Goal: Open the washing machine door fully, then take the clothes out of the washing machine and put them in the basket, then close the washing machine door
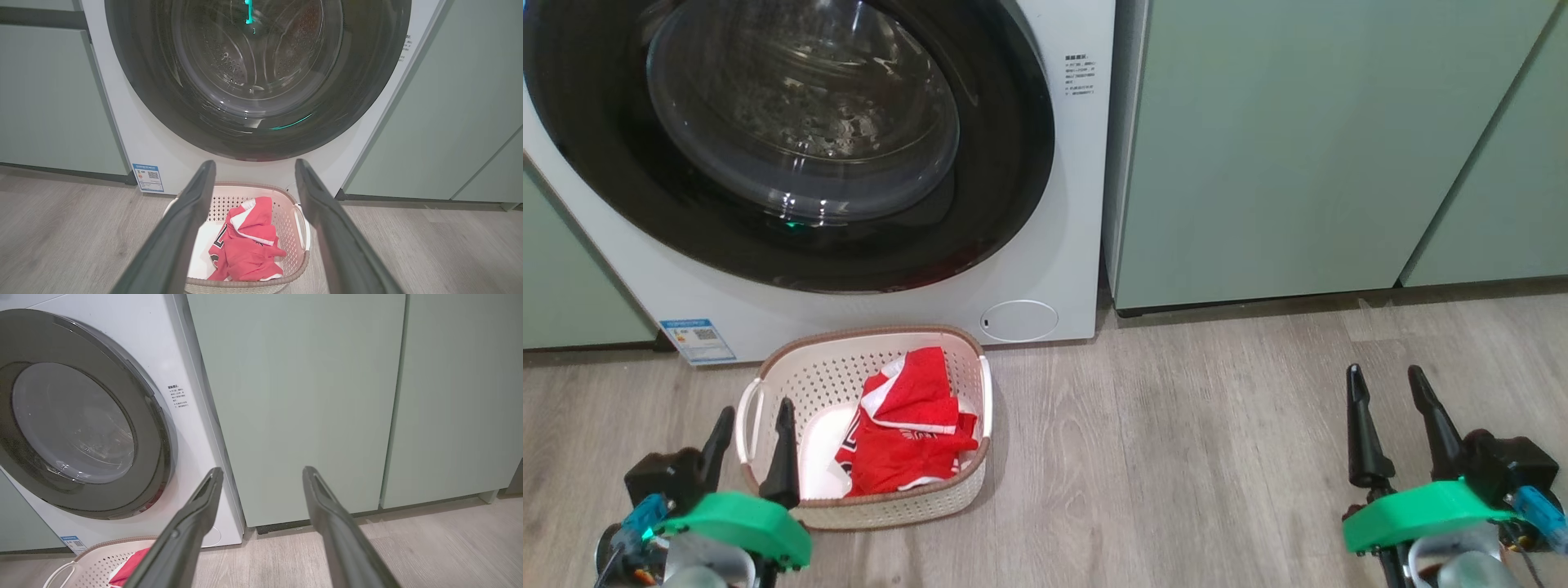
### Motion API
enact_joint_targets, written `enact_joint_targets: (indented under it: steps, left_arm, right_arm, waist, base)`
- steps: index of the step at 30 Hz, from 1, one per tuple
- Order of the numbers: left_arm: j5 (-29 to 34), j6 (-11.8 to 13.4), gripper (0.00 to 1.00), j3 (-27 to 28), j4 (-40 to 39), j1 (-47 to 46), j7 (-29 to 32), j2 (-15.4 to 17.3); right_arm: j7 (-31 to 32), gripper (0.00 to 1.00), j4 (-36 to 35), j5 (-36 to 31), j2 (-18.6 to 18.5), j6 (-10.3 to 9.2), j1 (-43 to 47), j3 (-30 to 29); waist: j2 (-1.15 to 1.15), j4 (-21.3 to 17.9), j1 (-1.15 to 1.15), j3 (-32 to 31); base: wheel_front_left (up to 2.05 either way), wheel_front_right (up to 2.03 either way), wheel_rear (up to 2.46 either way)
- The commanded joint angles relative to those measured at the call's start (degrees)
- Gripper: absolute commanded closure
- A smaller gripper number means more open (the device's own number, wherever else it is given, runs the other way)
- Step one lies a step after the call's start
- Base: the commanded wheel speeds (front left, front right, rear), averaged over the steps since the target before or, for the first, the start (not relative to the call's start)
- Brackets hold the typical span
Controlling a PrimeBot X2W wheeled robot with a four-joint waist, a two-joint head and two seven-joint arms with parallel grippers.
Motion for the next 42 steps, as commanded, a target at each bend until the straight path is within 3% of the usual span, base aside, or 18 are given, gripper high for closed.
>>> enact_joint_targets:
  steps: [1,14,15,19,42]
  left_arm:
    - [0.40,0.07,0.00,2.29,-1.39,-2.04,-0.54,0.87]
    - [-0.05,0.07,0.00,2.41,-1.53,-2.22,-0.54,0.74]
    - [-0.18,0.00,1.00,0.60,0.11,-0.01,0.01,-0.03]
    - [-0.16,0.00,1.00,0.30,3.18,2.19,0.10,-1.11]
    - [-14.70,0.01,1.00,0.51,-0.22,1.57,4.14,-1.69]
  right_arm:
    - [-0.32,0.00,-1.81,0.29,-0.47,-0.04,-1.67,1.49]
    - [-0.32,0.00,-1.87,0.59,-0.35,-0.04,-1.59,1.88]
    - [0.00,1.00,0.00,0.13,0.00,0.01,0.00,0.43]
    - [0.04,1.00,3.75,0.09,0.03,0.01,1.19,0.54]
    - [4.12,1.00,2.54,15.12,0.13,0.00,0.39,-0.99]
  waist:
    - [0.00,0.03,0.00,0.00]
    - [0.00,0.18,0.00,0.04]
    - [0.00,0.19,0.00,0.05]
    - [0.00,0.19,0.00,0.05]
    - [0.00,0.98,0.00,0.66]
  base:
    - [0.00,0.00,0.00]
    - [0.00,0.00,0.00]
    - [0.00,0.00,0.00]
    - [0.00,0.00,0.00]
    - [0.00,0.00,0.00]
